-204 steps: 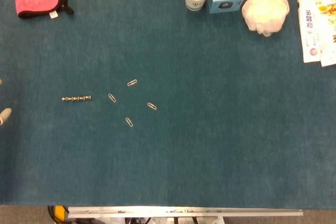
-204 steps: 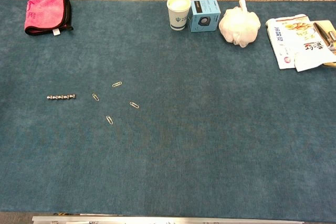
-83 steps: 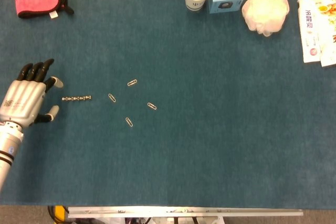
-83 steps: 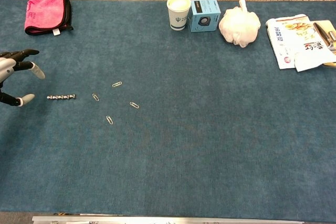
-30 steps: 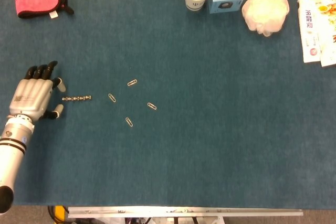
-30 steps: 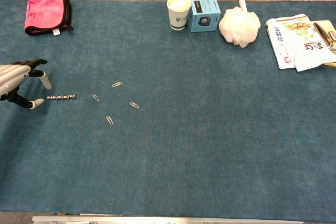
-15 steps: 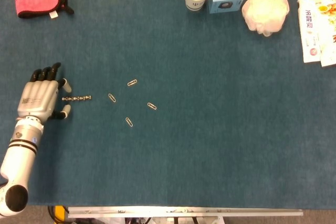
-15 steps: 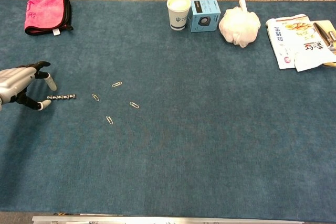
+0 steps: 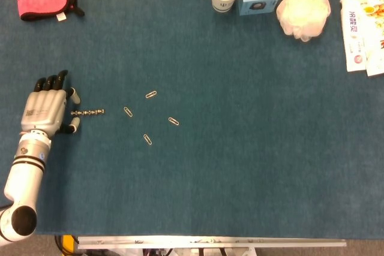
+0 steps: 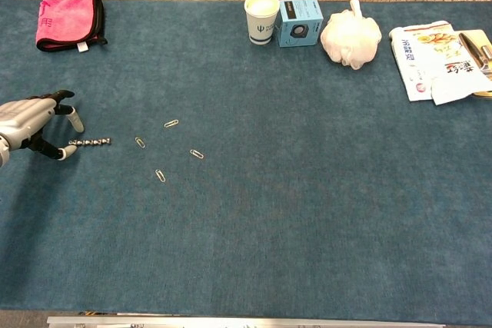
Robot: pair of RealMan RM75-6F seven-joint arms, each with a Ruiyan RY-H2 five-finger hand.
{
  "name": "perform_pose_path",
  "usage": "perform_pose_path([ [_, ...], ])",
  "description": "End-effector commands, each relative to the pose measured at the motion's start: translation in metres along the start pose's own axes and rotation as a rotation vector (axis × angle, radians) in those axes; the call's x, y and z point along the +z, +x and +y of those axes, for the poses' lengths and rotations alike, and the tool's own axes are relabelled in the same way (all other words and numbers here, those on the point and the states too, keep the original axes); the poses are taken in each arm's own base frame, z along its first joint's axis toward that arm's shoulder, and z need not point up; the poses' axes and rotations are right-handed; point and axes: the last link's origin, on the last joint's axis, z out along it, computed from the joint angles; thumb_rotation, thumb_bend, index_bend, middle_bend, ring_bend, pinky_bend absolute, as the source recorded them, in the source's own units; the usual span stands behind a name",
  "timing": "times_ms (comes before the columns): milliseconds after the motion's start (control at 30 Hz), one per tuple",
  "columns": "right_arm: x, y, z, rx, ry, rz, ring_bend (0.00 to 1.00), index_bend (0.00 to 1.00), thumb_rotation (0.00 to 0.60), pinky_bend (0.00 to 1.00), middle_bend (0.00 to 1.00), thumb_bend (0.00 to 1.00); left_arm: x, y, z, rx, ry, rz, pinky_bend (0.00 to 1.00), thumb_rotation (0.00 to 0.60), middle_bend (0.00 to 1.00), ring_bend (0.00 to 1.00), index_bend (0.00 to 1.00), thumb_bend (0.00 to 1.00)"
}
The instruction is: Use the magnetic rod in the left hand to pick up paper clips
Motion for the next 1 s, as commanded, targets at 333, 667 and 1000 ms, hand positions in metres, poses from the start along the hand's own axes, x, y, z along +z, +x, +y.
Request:
perform_pose_path([
  [333,0.0003,0.0000,0.0005,0.001,-0.002,-0.001,0.24,0.18,0.600,0.53,0.16,0.00,0.0049,-0.0025,-0.0029,-0.001,0.023,-0.008,0.03,0.600,0.00,0.00,0.41,0.33],
  [667,-0.0001,0.0007,0.0008,0.002,-0.003,0.002,0.24,0.18,0.600,0.53,0.16,0.00,0.0076,-0.0051,-0.0010,-0.002,0.022,-0.008,0.03,0.600,0.00,0.00,0.43,0.33],
  [1000,0.0000,0.0002,0.0010,0.002,-0.004,-0.002,0.24,0.18,0.600,0.53,0.16,0.00,0.0088,-0.0063,-0.0021,-0.001,0.027,-0.005,0.03,0.600,0.00,0.00,0.48,0.33],
])
